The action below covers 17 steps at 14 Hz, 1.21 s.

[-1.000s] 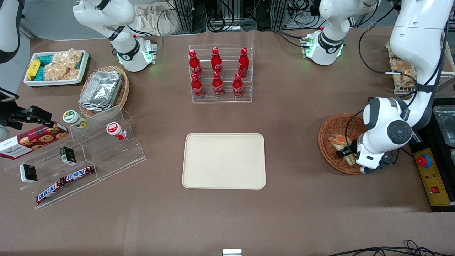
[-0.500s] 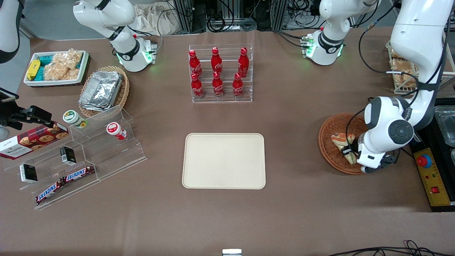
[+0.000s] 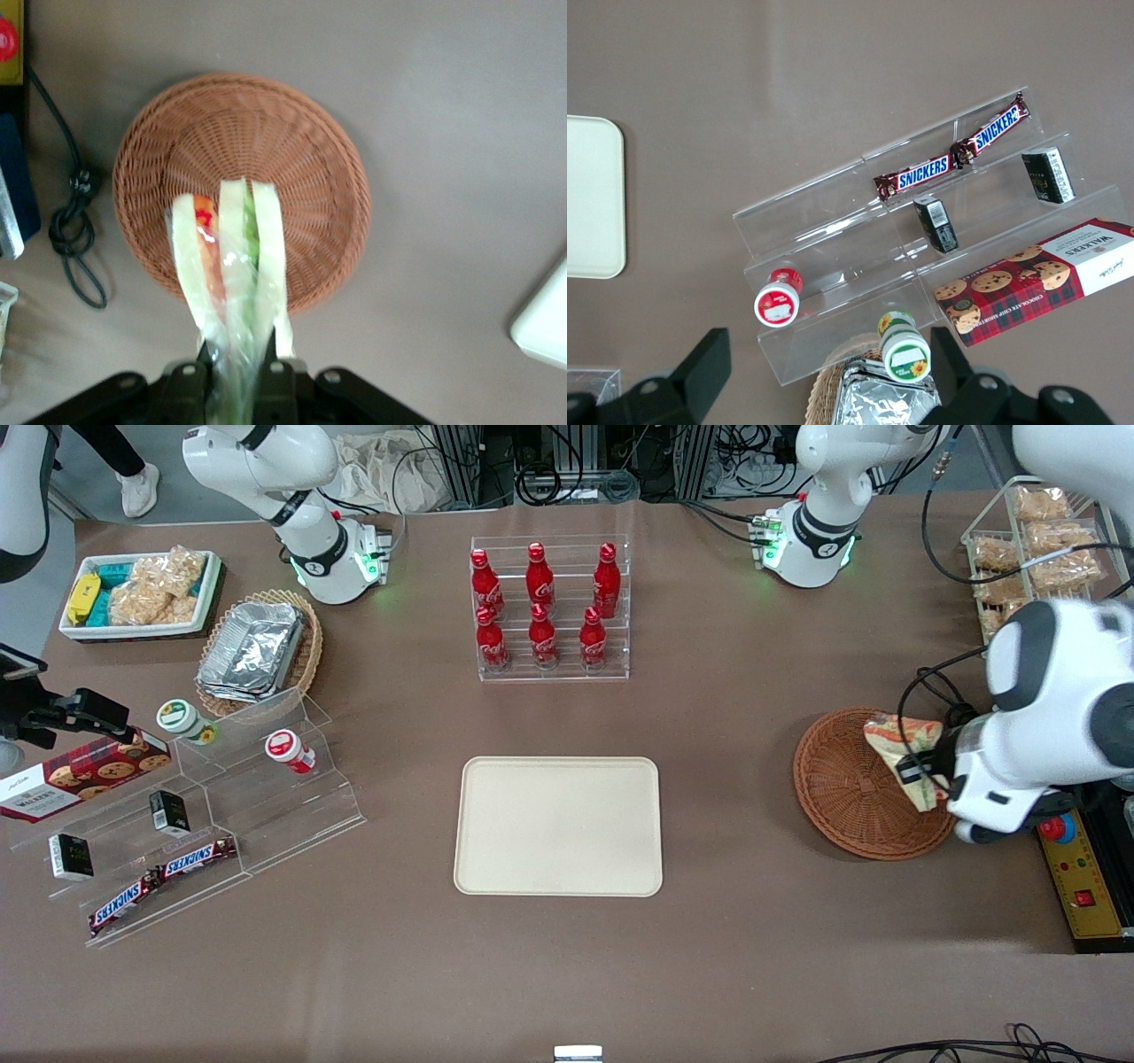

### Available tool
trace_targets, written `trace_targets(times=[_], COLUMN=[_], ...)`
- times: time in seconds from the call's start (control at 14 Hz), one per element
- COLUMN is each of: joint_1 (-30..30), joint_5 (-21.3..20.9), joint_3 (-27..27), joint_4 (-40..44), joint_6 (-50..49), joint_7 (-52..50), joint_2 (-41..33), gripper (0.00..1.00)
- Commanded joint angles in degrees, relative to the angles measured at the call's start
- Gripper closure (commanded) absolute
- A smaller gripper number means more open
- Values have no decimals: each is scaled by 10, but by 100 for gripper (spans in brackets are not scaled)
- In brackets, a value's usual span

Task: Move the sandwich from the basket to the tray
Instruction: 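Lift the sandwich from the basket and carry it toward the tray, then lower the sandwich onto the cream tray and open the left gripper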

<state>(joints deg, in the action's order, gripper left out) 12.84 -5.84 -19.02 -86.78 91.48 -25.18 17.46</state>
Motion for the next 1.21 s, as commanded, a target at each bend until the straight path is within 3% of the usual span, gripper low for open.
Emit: trace_targets(times=[0.0,0.29,0.43,0.57,0.71,0.86,1.14], joint_1=[-2,-39,-115,-184,-232,-264,-294], joint_5=[27,23,8,-24,-48,-101,-109], joint_3=[-2,-38,-39,-37,-33,-34,-33], joint_4=[123,124,119,94,81,83,86], joint_6=[-65,-59,-35,43,139,192,289], joint_7=[62,131,135,105,12,-42,-58], joint_2=[21,27,69,114,162,206,265], gripper=[97,97,97,97,96,93,94])
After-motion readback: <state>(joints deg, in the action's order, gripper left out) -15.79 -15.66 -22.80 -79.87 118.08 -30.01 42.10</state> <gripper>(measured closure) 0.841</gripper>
